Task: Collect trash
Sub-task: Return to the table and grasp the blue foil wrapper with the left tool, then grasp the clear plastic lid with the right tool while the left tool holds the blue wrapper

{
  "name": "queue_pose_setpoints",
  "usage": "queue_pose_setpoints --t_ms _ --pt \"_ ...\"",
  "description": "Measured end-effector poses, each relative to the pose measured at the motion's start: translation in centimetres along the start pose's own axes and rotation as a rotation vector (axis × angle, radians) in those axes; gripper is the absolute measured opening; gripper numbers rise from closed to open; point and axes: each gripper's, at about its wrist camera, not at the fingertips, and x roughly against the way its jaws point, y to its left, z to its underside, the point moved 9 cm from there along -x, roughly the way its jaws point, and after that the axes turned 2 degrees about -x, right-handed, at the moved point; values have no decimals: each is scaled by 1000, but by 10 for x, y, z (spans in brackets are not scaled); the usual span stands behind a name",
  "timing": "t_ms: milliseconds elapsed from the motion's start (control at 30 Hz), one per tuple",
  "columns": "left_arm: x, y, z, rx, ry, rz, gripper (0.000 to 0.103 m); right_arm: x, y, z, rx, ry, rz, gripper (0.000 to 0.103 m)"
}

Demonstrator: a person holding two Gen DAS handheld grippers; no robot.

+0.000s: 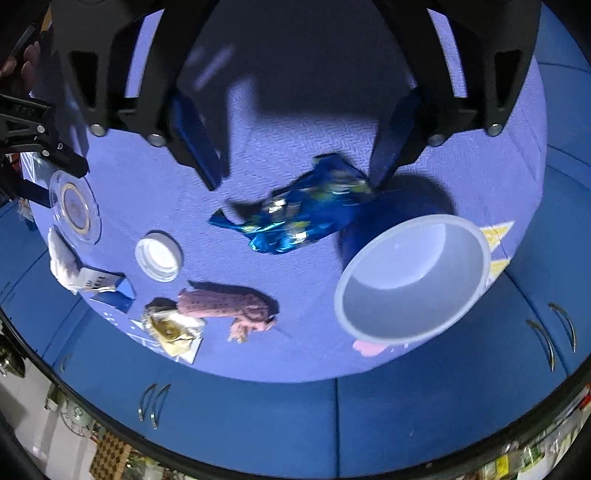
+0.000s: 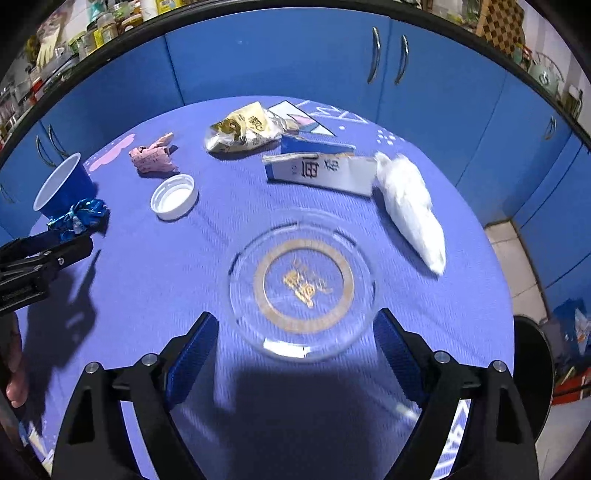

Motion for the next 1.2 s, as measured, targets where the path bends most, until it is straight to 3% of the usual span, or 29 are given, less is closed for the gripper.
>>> queue_pose_setpoints --t_ms 100,167,267,533,833,867,967,1100,1200 --pt "-1 2 -2 1 -13 -10 68 -2 1 -5 1 -20 -3 85" --pt "0 3 -4 4 -23 -14 49 -2 2 -6 9 -38 -4 84" --pt "2 4 -4 17 -24 6 36 4 7 -4 37 -60 -11 77" --pt "22 -18 1 14 -53 74 32 33 9 10 105 -119 40 75" --pt "64 -143 -10 -222 -126 194 33 93 -57 28 12 -165 154 71" --pt "67 -155 -11 -242 -135 203 33 97 -62 30 2 -168 158 67" --pt "77 -185 -13 -296 -157 229 33 105 -78 40 -45 -131 133 25" --pt "82 -205 -14 -316 -165 242 33 98 -86 53 -71 -97 111 24" --pt "81 -205 -14 -319 -160 236 33 91 -79 60 -46 -83 105 9"
